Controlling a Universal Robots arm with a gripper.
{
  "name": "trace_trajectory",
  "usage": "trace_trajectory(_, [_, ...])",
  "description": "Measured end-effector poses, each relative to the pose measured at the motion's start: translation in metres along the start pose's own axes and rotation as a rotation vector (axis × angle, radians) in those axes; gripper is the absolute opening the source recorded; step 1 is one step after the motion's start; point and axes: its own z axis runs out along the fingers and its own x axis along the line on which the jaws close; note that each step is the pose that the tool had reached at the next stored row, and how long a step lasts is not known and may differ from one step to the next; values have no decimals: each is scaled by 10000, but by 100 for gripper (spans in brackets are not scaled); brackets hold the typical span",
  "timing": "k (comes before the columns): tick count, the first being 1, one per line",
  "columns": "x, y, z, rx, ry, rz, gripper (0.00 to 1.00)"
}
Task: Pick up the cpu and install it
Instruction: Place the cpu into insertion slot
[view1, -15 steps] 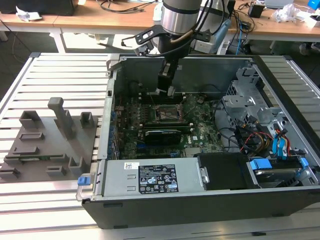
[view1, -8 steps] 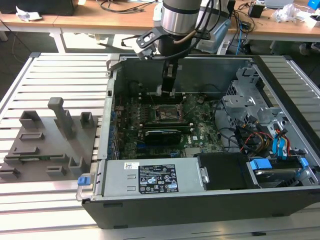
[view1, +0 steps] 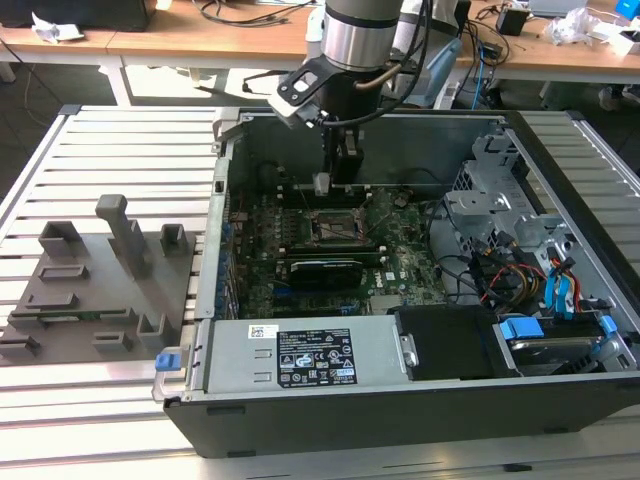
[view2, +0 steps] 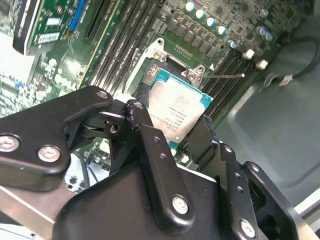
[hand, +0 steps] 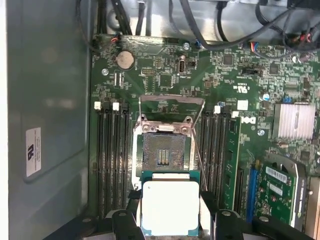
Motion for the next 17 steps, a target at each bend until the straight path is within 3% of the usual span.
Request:
trace_trajectory(9, [1,5,8,-5,-4,-103,55])
trace_trajectory(17, [2,16,57,-5,-5,-103,55])
